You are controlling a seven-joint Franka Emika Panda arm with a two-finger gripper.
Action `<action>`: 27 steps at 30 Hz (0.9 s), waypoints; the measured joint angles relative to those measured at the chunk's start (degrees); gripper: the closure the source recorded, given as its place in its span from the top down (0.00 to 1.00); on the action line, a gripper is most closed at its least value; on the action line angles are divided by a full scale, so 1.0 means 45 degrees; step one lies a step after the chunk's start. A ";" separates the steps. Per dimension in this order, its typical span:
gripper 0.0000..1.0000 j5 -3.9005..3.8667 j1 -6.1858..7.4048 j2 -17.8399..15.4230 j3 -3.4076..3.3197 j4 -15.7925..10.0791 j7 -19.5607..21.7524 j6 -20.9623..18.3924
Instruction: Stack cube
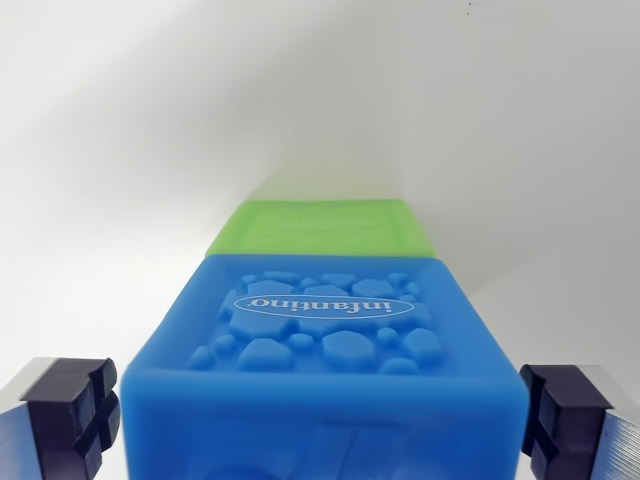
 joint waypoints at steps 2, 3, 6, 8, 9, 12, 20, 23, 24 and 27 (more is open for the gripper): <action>1.00 0.0000 0.0000 0.0000 0.0000 0.0000 0.0000 0.0000; 1.00 0.0000 0.0000 0.0000 0.0000 0.0000 0.0000 0.0000; 1.00 0.0000 0.0001 0.0000 0.0000 0.0000 0.0000 0.0000; 1.00 0.0000 0.0002 -0.0001 0.0000 0.0000 0.0001 -0.0001; 1.00 0.0000 0.0002 -0.0004 -0.0001 0.0000 0.0001 -0.0002; 1.00 -0.0001 0.0008 -0.0045 -0.0008 -0.0001 0.0004 -0.0034; 1.00 -0.0044 0.0063 -0.0447 -0.0080 -0.0038 0.0040 -0.0359; 1.00 -0.0087 0.0084 -0.0652 -0.0117 -0.0062 0.0067 -0.0536; 1.00 -0.0106 0.0092 -0.0729 -0.0130 -0.0070 0.0081 -0.0604; 1.00 -0.0156 0.0119 -0.0947 -0.0166 -0.0095 0.0114 -0.0802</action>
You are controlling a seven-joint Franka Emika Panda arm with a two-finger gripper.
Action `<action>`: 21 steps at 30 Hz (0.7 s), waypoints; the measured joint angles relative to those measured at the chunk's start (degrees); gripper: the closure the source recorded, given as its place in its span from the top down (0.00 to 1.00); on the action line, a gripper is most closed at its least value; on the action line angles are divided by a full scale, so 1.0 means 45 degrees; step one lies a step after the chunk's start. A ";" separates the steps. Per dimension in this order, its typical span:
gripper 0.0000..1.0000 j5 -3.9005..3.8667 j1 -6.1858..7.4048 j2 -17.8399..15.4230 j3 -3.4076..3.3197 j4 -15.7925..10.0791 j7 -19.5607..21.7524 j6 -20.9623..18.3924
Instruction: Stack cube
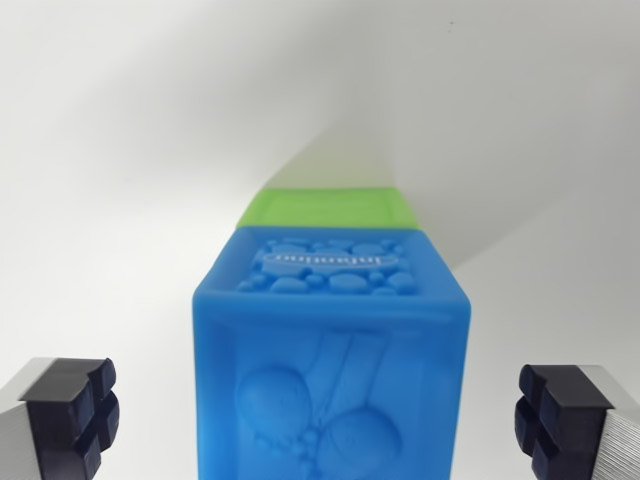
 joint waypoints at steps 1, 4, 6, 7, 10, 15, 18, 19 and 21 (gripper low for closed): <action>1.00 -0.0024 0.0011 -0.0093 -0.0014 -0.0012 0.0016 -0.0073; 1.00 -0.0116 0.0044 -0.0391 -0.0061 -0.0036 0.0063 -0.0335; 1.00 -0.0167 0.0056 -0.0562 -0.0081 -0.0041 0.0094 -0.0496; 1.00 -0.0199 0.0061 -0.0666 -0.0091 -0.0044 0.0114 -0.0588; 1.00 -0.0289 0.0072 -0.0979 -0.0121 -0.0046 0.0177 -0.0894; 1.00 -0.0461 0.0085 -0.1534 -0.0151 -0.0033 0.0295 -0.1453; 1.00 -0.0553 0.0086 -0.1865 -0.0162 0.0003 0.0357 -0.1807; 1.00 -0.0568 0.0086 -0.1919 -0.0164 0.0013 0.0367 -0.1867; 1.00 -0.0639 0.0086 -0.2124 -0.0171 0.0061 0.0414 -0.2115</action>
